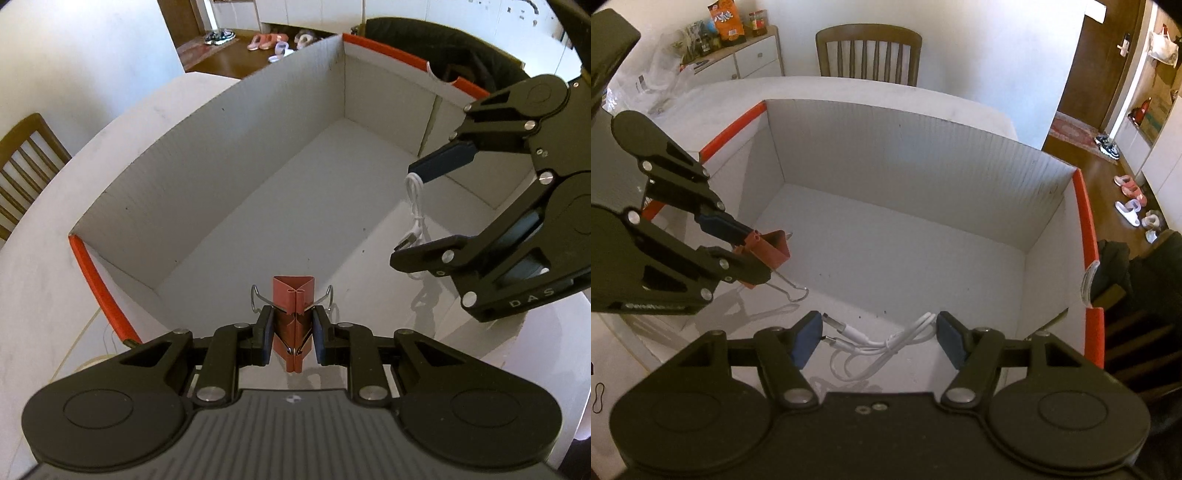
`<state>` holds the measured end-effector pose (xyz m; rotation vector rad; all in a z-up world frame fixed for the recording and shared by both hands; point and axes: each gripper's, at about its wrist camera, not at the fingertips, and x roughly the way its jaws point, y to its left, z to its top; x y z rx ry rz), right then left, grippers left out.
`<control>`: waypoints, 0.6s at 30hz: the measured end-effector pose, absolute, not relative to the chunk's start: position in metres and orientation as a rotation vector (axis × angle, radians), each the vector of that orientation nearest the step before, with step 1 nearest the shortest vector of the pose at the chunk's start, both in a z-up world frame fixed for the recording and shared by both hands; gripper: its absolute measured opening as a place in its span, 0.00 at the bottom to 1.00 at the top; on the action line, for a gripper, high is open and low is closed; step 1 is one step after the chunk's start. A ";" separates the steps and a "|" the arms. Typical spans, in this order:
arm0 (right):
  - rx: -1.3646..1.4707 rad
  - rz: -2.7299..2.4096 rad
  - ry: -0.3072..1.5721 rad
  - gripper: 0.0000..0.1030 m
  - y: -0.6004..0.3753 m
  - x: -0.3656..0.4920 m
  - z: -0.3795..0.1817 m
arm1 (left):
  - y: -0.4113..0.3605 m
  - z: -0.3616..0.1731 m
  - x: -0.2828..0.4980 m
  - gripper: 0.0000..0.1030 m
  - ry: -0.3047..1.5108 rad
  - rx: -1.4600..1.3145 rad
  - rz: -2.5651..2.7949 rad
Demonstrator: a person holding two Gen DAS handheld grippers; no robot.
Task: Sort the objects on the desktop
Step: 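Open the right tool to drop the USB cable into the box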
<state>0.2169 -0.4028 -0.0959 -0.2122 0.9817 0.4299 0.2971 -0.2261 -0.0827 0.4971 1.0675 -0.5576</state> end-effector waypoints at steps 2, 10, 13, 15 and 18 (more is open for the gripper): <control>-0.217 0.427 0.989 0.65 -0.403 0.217 -0.096 | -0.226 -0.083 0.298 0.20 1.079 0.494 -0.557; -0.211 0.415 1.005 0.68 -0.403 0.218 -0.100 | -0.228 -0.084 0.296 0.20 1.087 0.508 -0.550; -0.203 0.405 0.998 0.76 -0.404 0.218 -0.100 | -0.229 -0.081 0.293 0.20 1.075 0.499 -0.546; -0.197 0.404 0.995 0.79 -0.404 0.218 -0.099 | -0.226 -0.078 0.292 0.20 1.067 0.484 -0.541; -0.183 0.410 0.984 0.81 -0.405 0.216 -0.097 | -0.223 -0.071 0.289 0.20 1.054 0.463 -0.531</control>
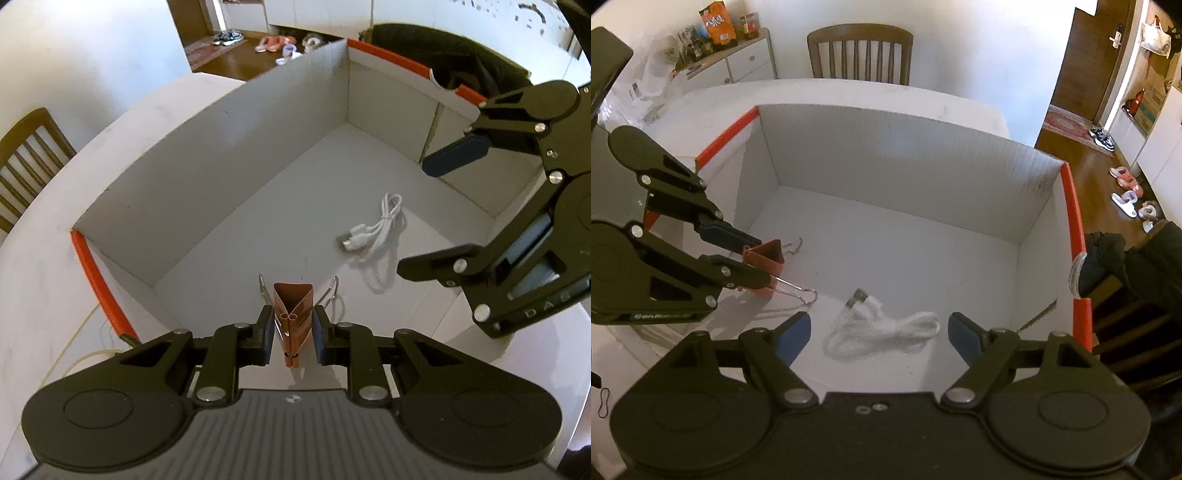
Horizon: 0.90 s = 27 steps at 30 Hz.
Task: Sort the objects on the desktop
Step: 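Open the right tool to drop the USB cable into the box, then open the left tool to drop the pink binder clip into the box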
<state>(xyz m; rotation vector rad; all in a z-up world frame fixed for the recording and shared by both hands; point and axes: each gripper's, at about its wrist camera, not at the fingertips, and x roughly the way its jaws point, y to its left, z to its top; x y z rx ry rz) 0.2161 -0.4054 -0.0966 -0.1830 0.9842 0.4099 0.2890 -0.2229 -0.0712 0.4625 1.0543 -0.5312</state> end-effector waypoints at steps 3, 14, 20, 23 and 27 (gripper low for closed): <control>-0.173 0.420 0.968 0.83 -0.408 0.212 -0.091 | -0.226 -0.071 0.288 0.20 1.039 0.448 -0.527; -0.118 0.454 0.880 0.87 -0.415 0.193 -0.060 | -0.213 -0.041 0.267 0.20 0.943 0.368 -0.495; -0.091 0.466 0.841 0.91 -0.418 0.186 -0.045 | -0.199 -0.027 0.253 0.50 0.895 0.312 -0.481; -0.070 0.477 0.818 0.92 -0.418 0.180 -0.037 | -0.194 -0.022 0.247 0.71 0.862 0.285 -0.488; -0.056 0.477 0.799 0.93 -0.417 0.173 -0.032 | -0.189 -0.015 0.240 0.71 0.835 0.254 -0.499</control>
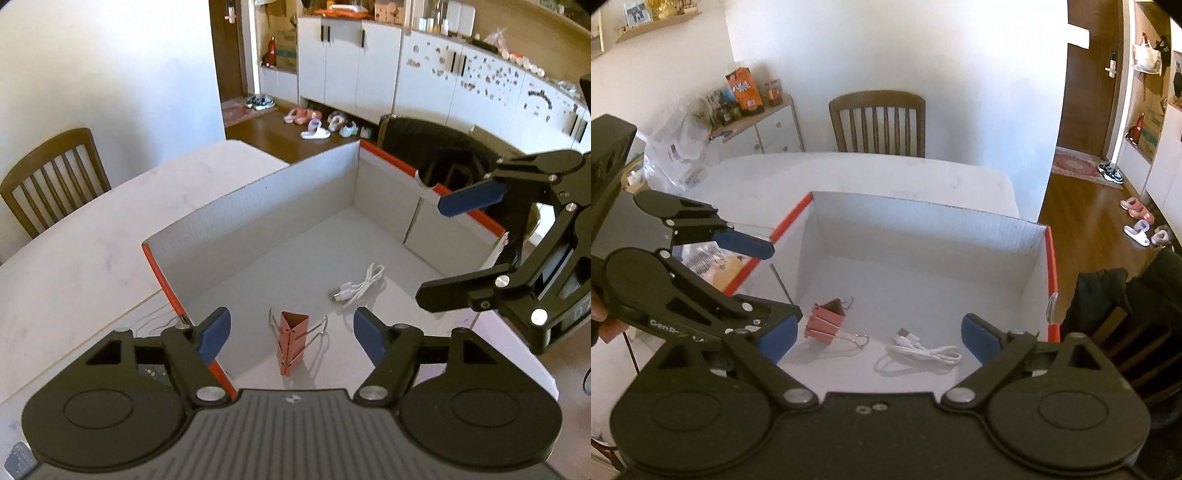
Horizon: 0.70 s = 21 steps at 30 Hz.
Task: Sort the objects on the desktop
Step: 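Open the left tool to drop the pink binder clip into the box, then move both tools back from the box to the item pile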
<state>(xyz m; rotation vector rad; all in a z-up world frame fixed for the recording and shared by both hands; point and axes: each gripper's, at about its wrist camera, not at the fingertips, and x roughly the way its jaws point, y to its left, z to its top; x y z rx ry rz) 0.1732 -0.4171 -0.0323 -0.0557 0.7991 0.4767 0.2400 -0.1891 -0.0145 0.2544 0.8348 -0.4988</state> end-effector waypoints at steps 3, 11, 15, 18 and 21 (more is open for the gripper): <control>-0.036 0.471 0.780 0.96 -0.416 0.165 -0.027 | -0.184 -0.008 0.234 0.74 0.812 0.234 -0.510; 0.003 0.452 0.725 0.99 -0.409 0.150 -0.021 | -0.164 0.007 0.215 0.84 0.741 0.170 -0.512; 0.014 0.442 0.695 0.99 -0.399 0.141 -0.018 | -0.147 0.009 0.202 0.94 0.720 0.139 -0.491; 0.005 0.440 0.669 0.99 -0.388 0.137 -0.015 | -0.130 0.009 0.194 1.00 0.716 0.113 -0.467; 0.015 0.436 0.661 0.99 -0.377 0.134 -0.013 | -0.110 0.008 0.186 1.00 0.721 0.090 -0.449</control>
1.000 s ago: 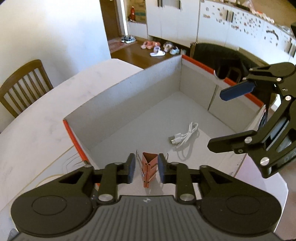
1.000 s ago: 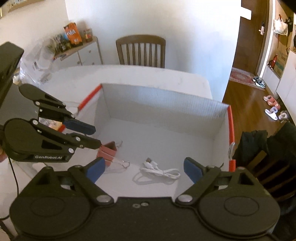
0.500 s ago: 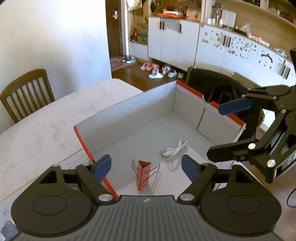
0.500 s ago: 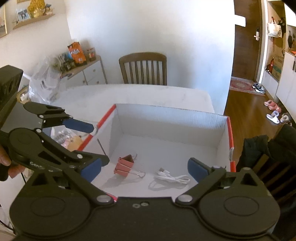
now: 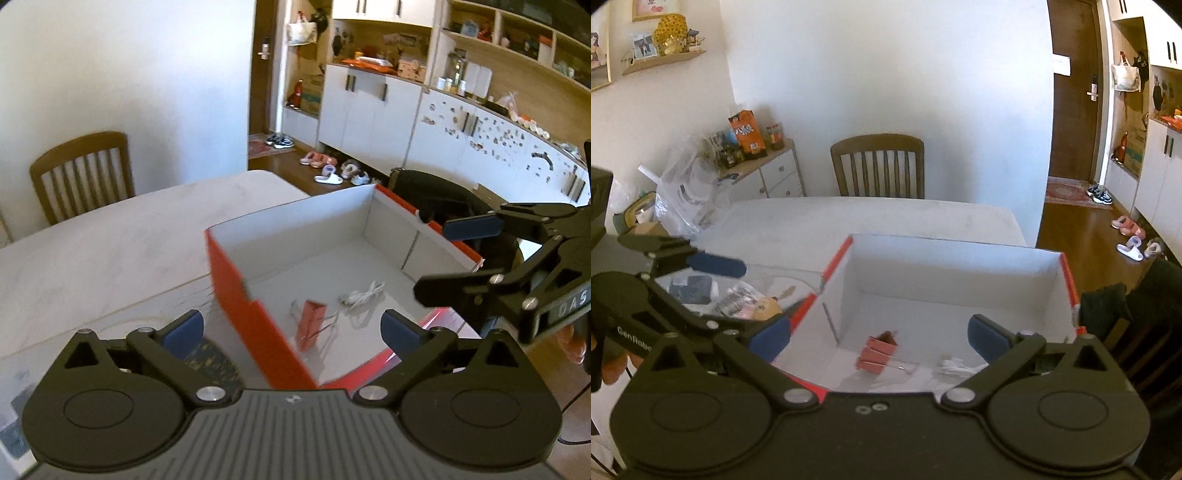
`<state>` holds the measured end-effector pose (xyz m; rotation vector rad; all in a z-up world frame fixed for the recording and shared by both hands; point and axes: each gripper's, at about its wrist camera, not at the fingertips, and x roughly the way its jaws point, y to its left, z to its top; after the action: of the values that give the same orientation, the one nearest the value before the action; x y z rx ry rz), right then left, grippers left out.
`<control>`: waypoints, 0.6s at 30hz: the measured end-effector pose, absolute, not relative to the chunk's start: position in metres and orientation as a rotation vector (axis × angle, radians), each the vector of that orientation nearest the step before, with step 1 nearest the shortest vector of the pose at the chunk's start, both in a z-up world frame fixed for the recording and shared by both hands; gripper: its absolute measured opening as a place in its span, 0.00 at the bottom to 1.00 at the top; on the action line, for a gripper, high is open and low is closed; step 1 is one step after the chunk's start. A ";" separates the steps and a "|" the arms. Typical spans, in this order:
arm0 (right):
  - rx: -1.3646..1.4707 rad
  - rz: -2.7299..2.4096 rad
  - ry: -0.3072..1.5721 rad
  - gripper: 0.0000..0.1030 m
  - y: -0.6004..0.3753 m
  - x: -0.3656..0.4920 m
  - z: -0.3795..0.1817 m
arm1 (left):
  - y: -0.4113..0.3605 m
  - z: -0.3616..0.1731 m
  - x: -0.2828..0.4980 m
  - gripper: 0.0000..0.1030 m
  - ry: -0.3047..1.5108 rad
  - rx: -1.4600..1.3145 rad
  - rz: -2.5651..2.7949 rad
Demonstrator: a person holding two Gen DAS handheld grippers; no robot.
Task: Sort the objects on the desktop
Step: 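Move both tools back from the box to the item pile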
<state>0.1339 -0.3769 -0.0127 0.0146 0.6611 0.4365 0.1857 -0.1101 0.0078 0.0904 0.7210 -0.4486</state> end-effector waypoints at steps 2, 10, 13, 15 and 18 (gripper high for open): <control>0.022 0.437 0.660 0.99 -0.367 0.132 -0.010 | -0.097 0.007 0.179 1.00 0.715 0.089 -0.436; 0.007 0.456 0.672 0.99 -0.324 0.122 -0.011 | -0.039 0.004 0.152 1.00 0.699 0.082 -0.395; 0.013 0.465 0.681 0.99 -0.308 0.118 -0.013 | -0.018 0.002 0.143 1.00 0.695 0.079 -0.378; 0.007 0.469 0.683 0.99 -0.297 0.115 -0.014 | -0.003 0.001 0.137 1.00 0.689 0.073 -0.358; -0.001 0.479 0.685 0.99 -0.280 0.110 -0.015 | 0.018 -0.004 0.129 1.00 0.700 0.060 -0.337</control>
<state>0.1095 -0.2803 -0.0150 -0.0012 0.6846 0.4792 0.1292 0.0179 -0.0038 0.0602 0.6998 -0.3367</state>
